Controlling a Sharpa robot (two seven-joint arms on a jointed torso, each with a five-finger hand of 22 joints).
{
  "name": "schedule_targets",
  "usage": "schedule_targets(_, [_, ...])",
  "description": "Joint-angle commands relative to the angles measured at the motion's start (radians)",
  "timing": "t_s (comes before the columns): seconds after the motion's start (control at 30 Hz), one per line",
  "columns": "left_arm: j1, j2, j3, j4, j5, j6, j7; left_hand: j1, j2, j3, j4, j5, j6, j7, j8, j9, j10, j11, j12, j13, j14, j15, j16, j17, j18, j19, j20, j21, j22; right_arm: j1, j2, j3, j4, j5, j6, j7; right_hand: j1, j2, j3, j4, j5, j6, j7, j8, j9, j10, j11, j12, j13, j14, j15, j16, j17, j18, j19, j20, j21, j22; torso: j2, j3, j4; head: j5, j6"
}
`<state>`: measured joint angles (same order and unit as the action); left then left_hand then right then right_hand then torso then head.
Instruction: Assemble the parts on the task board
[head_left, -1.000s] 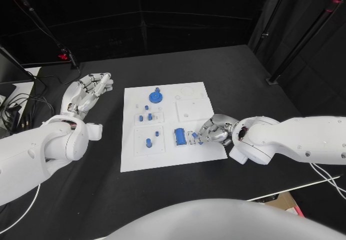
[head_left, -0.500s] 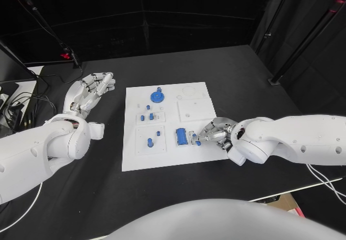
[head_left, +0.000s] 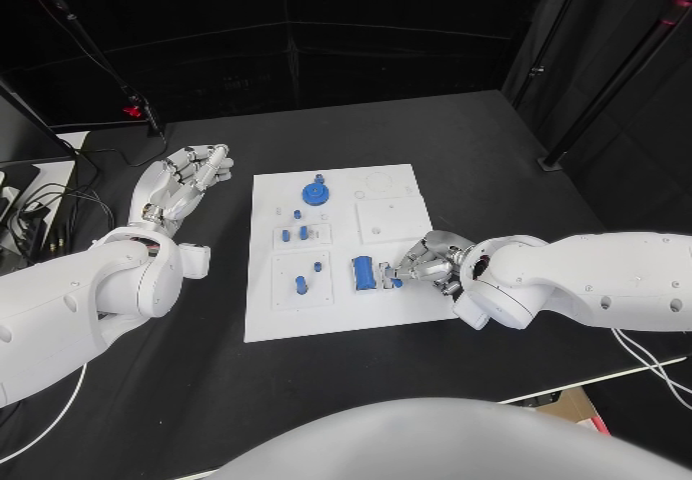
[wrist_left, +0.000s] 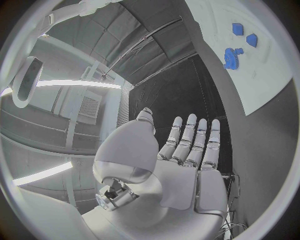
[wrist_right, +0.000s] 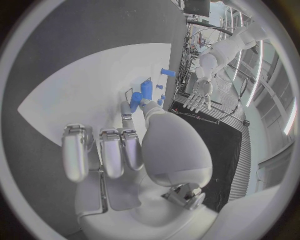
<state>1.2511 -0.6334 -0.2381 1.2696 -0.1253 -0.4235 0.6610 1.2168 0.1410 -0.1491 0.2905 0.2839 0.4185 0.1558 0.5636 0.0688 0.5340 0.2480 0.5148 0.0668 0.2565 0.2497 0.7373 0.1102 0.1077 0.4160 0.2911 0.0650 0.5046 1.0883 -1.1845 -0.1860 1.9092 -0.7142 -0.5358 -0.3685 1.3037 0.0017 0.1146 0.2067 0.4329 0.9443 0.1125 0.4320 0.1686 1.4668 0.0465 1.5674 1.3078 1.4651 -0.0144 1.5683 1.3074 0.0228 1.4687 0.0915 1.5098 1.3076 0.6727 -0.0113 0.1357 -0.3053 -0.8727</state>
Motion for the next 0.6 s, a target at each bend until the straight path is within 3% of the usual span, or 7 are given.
schedule_targets(0.03, [0.001,0.001,0.001,0.0,0.001,0.008,0.005,0.001,0.006,-0.005,0.001,0.005,-0.007,0.132,0.005,-0.001,-0.008,0.001,0.007,-0.002,0.003,-0.003,0.005,-0.001,-0.01,-0.006,0.0,0.006,-0.001,0.002,0.003,0.001,0.005,-0.054,-0.021,0.028,0.01,0.003,-0.005,-0.002,-0.007,0.004,-0.003,-0.007,-0.001,0.104,-0.004,0.003,0.263,0.106,0.0,0.002,0.263,-0.005,0.069,0.003,-0.003,0.24,-0.001,-0.0005,-0.0012,0.0,0.0])
schedule_targets(0.6, [0.002,0.001,0.001,0.0,0.001,0.008,0.004,0.001,0.006,-0.005,0.001,0.005,-0.007,0.132,0.005,-0.001,-0.008,0.001,0.007,-0.002,0.003,-0.003,0.005,-0.001,-0.01,-0.006,0.0,0.006,-0.001,0.002,0.011,0.001,0.001,-0.099,-0.008,0.004,0.026,0.004,-0.012,-0.009,-0.017,0.006,-0.004,-0.009,-0.002,0.104,-0.004,0.003,0.263,0.106,-0.001,0.002,0.263,-0.005,0.069,0.002,-0.003,0.239,0.0,-0.0004,0.0004,0.001,0.0])
